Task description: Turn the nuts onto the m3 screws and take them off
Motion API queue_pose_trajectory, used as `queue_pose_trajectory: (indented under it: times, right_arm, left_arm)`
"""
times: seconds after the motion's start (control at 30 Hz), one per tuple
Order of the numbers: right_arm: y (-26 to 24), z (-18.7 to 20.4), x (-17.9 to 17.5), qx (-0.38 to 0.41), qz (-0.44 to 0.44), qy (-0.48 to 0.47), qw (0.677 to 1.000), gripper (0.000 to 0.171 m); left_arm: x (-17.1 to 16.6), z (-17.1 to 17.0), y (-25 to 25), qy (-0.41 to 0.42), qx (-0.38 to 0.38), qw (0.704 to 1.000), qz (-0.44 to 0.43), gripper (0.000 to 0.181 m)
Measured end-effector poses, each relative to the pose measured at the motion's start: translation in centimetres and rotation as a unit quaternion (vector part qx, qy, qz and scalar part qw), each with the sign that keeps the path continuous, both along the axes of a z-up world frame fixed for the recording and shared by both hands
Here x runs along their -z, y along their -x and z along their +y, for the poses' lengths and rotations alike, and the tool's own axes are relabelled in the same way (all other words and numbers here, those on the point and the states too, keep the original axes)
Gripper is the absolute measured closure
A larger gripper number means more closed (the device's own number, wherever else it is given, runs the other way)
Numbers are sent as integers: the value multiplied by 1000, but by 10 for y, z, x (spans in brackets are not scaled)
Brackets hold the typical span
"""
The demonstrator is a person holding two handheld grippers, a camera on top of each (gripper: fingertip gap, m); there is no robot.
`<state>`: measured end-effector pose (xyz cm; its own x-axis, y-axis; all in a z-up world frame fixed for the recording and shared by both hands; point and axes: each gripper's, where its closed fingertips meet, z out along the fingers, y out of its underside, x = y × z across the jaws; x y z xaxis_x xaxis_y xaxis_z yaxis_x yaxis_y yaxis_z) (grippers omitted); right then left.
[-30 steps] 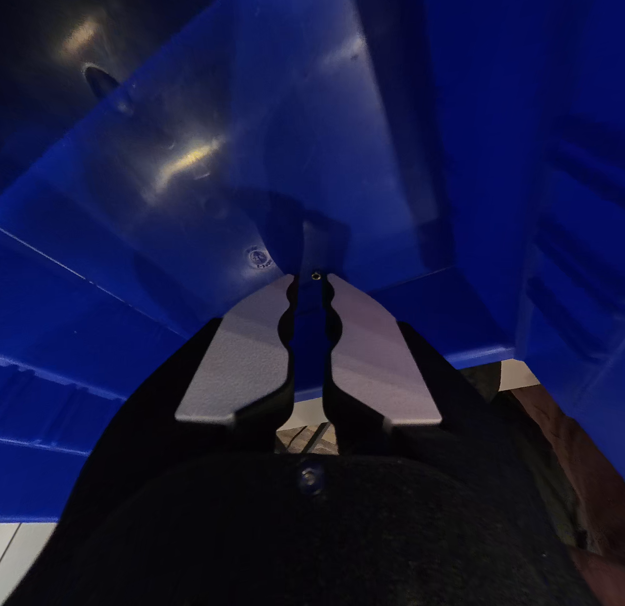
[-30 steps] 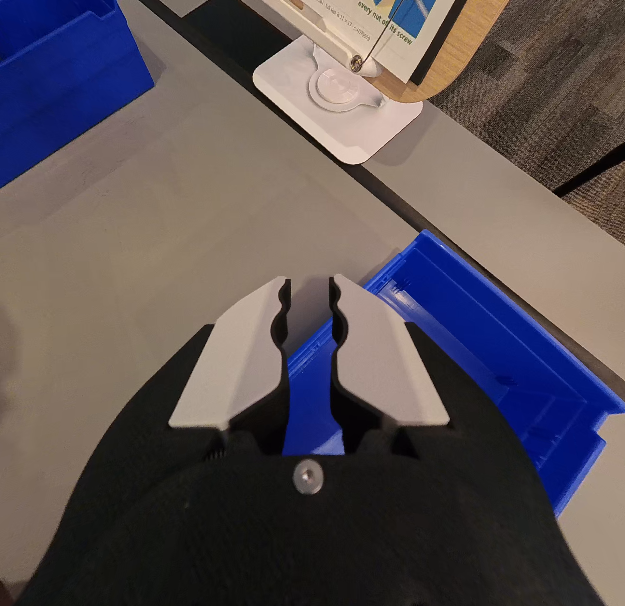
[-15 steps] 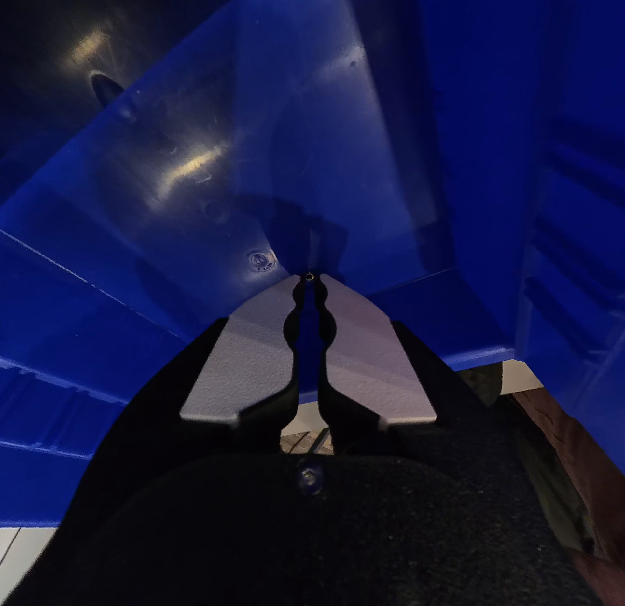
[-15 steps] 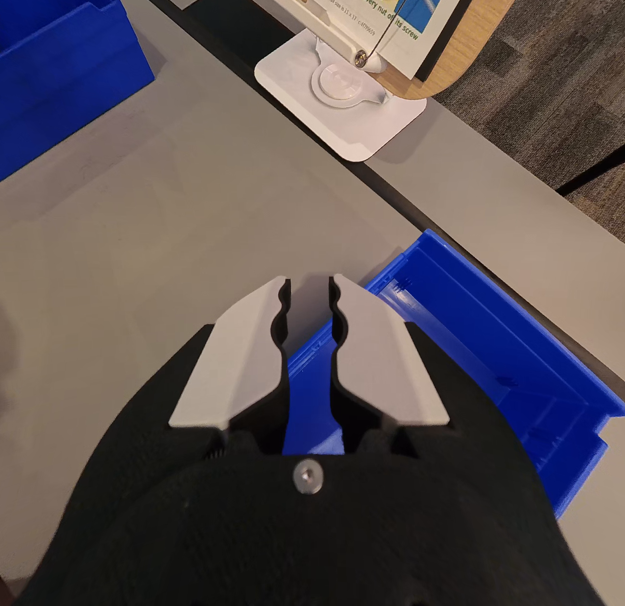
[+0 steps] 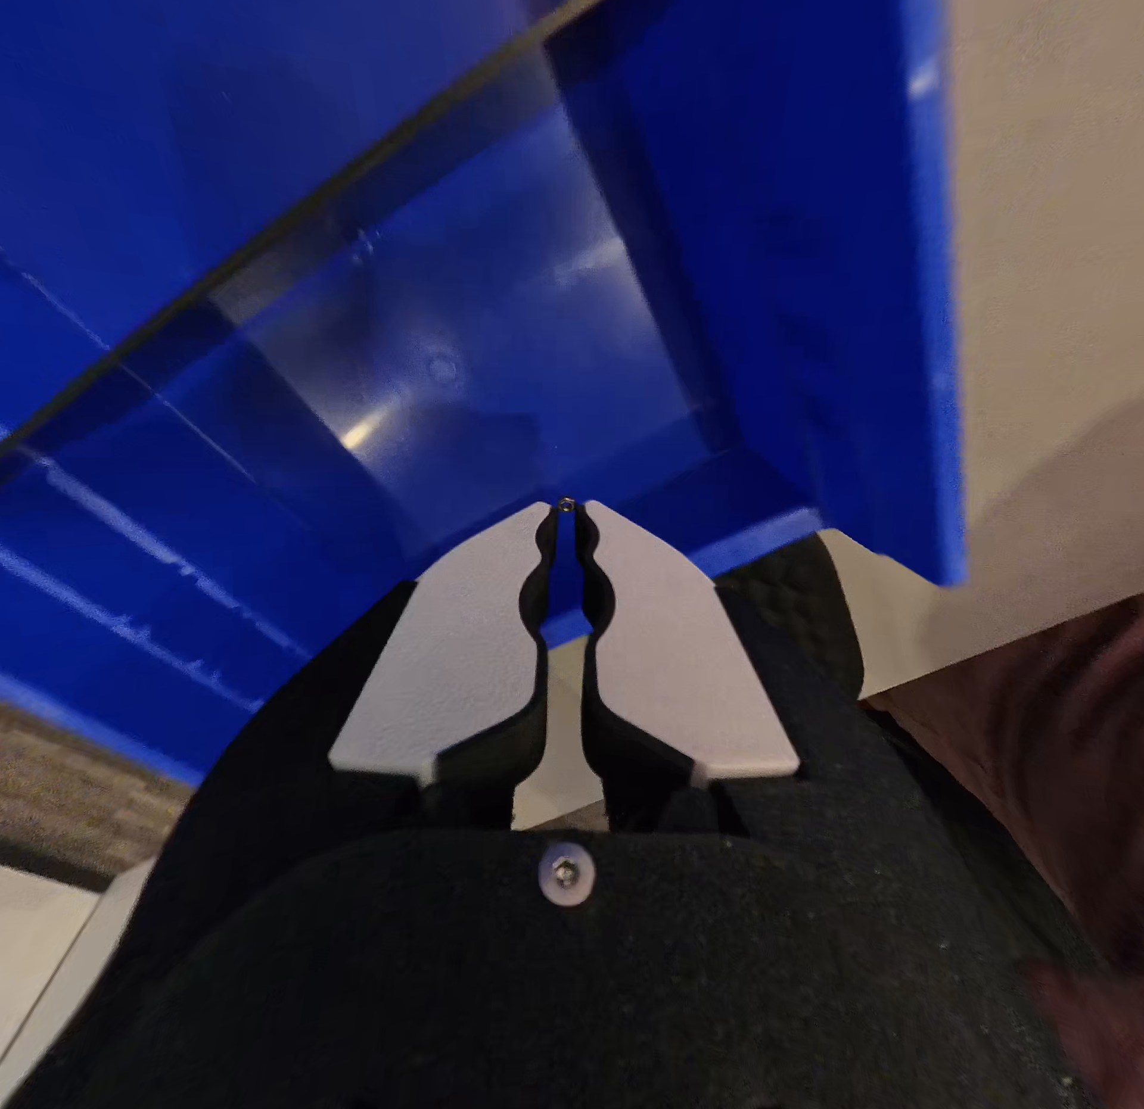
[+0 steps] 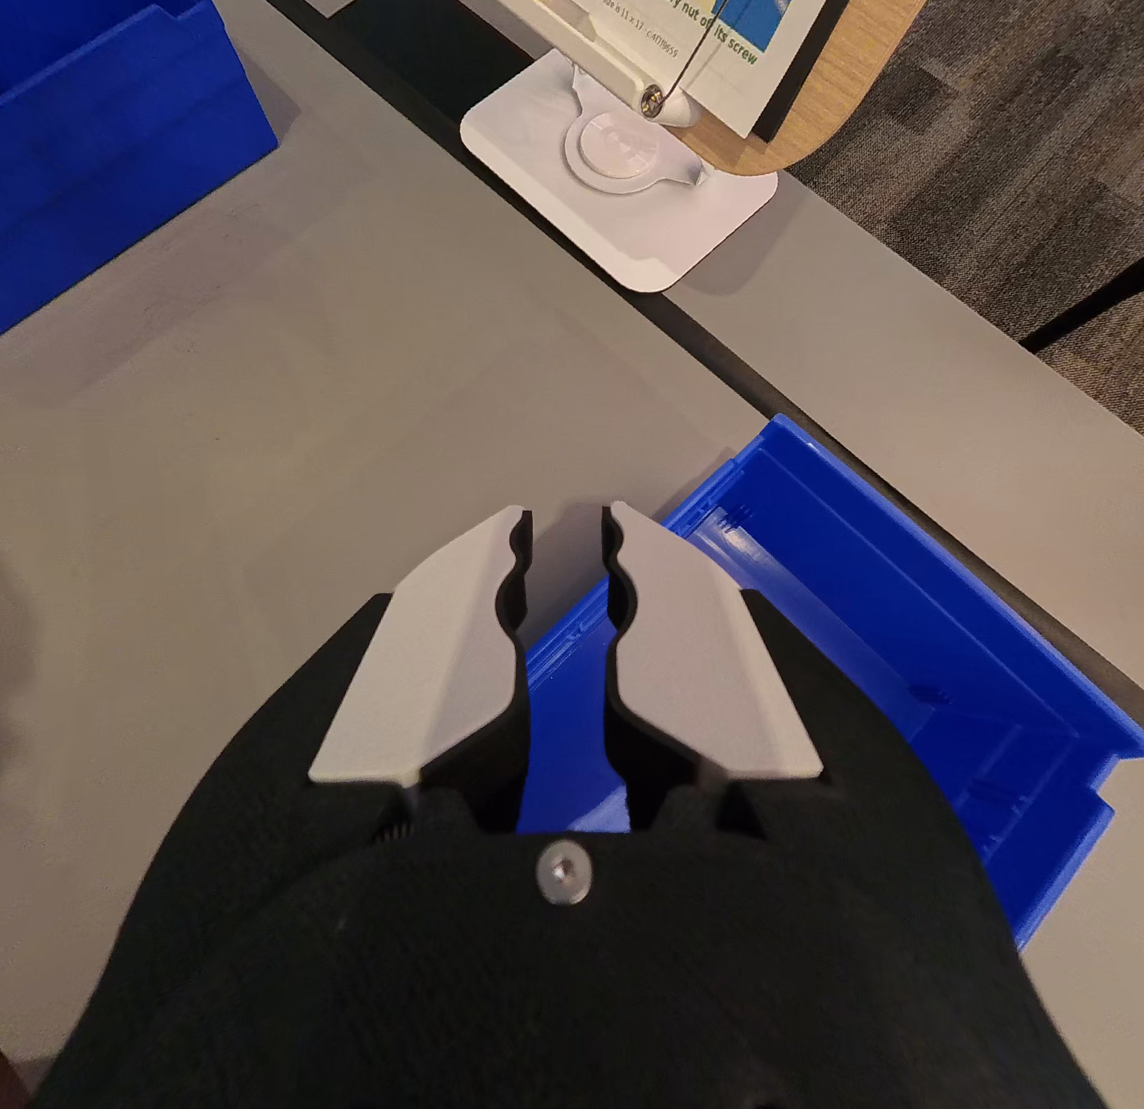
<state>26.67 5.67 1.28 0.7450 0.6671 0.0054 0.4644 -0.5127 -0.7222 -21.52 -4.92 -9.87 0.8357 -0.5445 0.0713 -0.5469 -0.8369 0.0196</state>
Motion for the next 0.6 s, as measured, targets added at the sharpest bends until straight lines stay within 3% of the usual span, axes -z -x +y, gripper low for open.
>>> queue_pose_trajectory:
  times: [0.13,0.27,0.37,0.47,0.6]
  right_arm:
    - [0,1,-1,3,1,-3,1000,149]
    - [0,0,-2,3,0,-3,1000,149]
    - [1,-2,-3,1,-2,-5,1000,149]
    - [0,-4,-6,-1,0,-10,1000,149]
    - [-5,-7,-12,1,9,-16,1000,149]
  left_arm:
    - [-54,7,-35,-62,34,997,-43,176]
    - [-91,4,-115,-92,130,982,-100,176]
    - [-74,-4,-180,-66,212,968,-116,176]
    - [-32,1,-230,-49,265,957,-103,176]
    - [16,18,-261,-49,301,950,-68,177]
